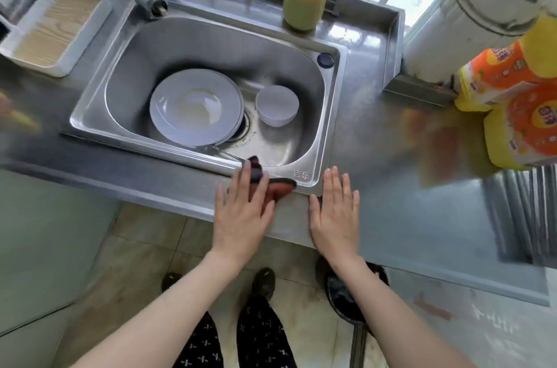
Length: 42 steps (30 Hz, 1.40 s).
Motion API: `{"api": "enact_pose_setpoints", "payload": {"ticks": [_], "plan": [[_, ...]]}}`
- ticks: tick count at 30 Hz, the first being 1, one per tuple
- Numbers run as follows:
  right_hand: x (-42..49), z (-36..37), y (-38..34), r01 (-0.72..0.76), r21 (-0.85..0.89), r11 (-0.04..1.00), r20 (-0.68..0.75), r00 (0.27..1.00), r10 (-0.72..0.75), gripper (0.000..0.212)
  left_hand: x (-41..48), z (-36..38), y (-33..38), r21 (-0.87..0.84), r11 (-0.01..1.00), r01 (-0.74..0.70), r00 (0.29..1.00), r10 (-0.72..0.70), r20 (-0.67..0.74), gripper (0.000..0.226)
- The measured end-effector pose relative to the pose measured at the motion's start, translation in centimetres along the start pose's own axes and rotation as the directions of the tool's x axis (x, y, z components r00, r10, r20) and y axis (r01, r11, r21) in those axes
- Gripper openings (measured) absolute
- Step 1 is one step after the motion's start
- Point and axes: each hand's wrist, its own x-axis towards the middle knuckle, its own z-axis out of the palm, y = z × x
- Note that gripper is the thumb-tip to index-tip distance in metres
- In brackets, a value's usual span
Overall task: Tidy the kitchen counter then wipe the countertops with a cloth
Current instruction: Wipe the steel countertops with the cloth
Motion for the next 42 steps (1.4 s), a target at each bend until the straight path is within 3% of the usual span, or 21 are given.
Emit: {"api": "enact_pose_setpoints", "payload": {"ticks": [3, 5, 7, 9, 11, 12, 15, 17, 20, 22, 25, 26, 28, 31, 33, 36, 39, 42], "plan": [[0.0, 0.2, 0.1, -0.008, 0.003, 1.000, 0.016, 1.000, 0.008, 0.064, 0.9, -2.4, -6.7, -0.027, 0.926, 0.376, 0.926, -0.377, -0.006, 0.055], [0.0, 0.1, 0.0, -0.008, 0.003, 1.000, 0.010, 1.000, 0.008, 0.064, 1.0, -3.2, -8.2, -0.014, 0.902, 0.432, 0.901, -0.433, -0.025, 0.058], [0.0, -0.1, 0.0, -0.009, 0.005, 1.000, 0.013, 1.000, 0.009, 0.064, 1.1, -3.1, -7.2, 0.025, 0.938, 0.346, 0.937, -0.344, -0.053, 0.059], [-0.1, -0.2, 0.1, -0.009, 0.005, 1.000, 0.022, 1.000, 0.009, 0.065, 0.4, -2.5, -5.0, 0.061, 0.989, 0.136, 0.990, -0.132, -0.058, 0.060], [-0.1, -0.3, 0.1, -0.006, -0.002, 1.000, 0.030, 1.000, 0.006, 0.066, -1.2, -1.6, -3.4, 0.068, 0.996, -0.063, 0.997, 0.066, -0.044, 0.070], [0.0, -0.3, 0.1, -0.002, -0.002, 1.000, 0.036, 0.999, 0.002, 0.066, -1.9, -1.3, -3.2, 0.045, 0.994, -0.096, 0.995, 0.097, -0.017, 0.071], [-0.1, -0.5, 0.2, -0.004, 0.026, 1.000, 0.022, 1.000, 0.003, 0.069, -2.5, -1.6, -6.1, 0.057, 0.998, 0.015, 1.000, -0.016, 0.022, 0.049], [-0.3, -0.7, -0.4, -0.020, 0.045, 0.999, -0.034, 0.999, 0.021, 0.068, -2.0, -2.6, -10.0, 0.063, 0.985, 0.159, 0.986, -0.161, 0.038, 0.050], [-0.2, -0.7, -5.0, 0.131, 0.045, 0.990, -0.138, 0.983, -0.123, 0.059, -1.6, -3.6, -14.8, 0.003, 0.946, 0.324, 0.946, -0.324, -0.013, 0.053], [0.7, 0.0, -10.2, 0.249, 0.051, 0.967, -0.125, 0.963, -0.241, 0.055, -2.1, -3.5, -15.3, -0.018, 0.956, 0.292, 0.956, -0.292, -0.022, 0.052], [2.7, 1.6, -17.5, 0.303, 0.092, 0.949, -0.035, 0.953, -0.301, 0.056, -3.9, -2.7, -15.4, 0.020, 0.997, 0.075, 0.997, -0.075, -0.001, 0.048], [3.4, 2.3, -19.2, 0.312, 0.092, 0.946, -0.009, 0.950, -0.313, 0.056, -4.2, -2.7, -16.4, 0.035, 0.997, 0.069, 0.998, -0.069, -0.006, 0.048], [4.3, 3.8, -21.9, 0.329, 0.057, 0.943, 0.016, 0.944, -0.330, 0.056, -3.7, -3.5, -20.3, -0.011, 0.968, 0.251, 0.965, -0.252, -0.075, 0.049], [4.7, 5.3, -24.1, 0.299, -0.041, 0.953, -0.018, 0.954, -0.300, 0.054, -2.0, -5.5, -27.9, -0.130, 0.805, 0.579, 0.799, -0.592, -0.104, 0.050], [4.6, 5.8, -24.3, 0.274, -0.077, 0.959, -0.029, 0.960, -0.277, 0.054, -0.9, -6.6, -31.5, -0.162, 0.729, 0.666, 0.727, -0.682, -0.081, 0.054], [4.6, 6.0, -24.4, 0.251, -0.107, 0.962, -0.036, 0.966, -0.256, 0.054, -0.4, -6.7, -31.7, -0.114, 0.803, 0.586, 0.799, -0.595, -0.088, 0.055], [4.5, 5.7, -24.8, 0.226, -0.126, 0.966, -0.015, 0.973, -0.229, 0.055, -1.1, -5.9, -30.3, -0.034, 0.934, 0.355, 0.933, -0.357, -0.054, 0.059], [4.3, 5.3, -25.2, 0.182, -0.103, 0.978, -0.011, 0.983, -0.184, 0.061, -1.3, -6.5, -32.0, 0.034, 0.992, 0.122, 0.992, -0.122, -0.010, 0.058]]}}
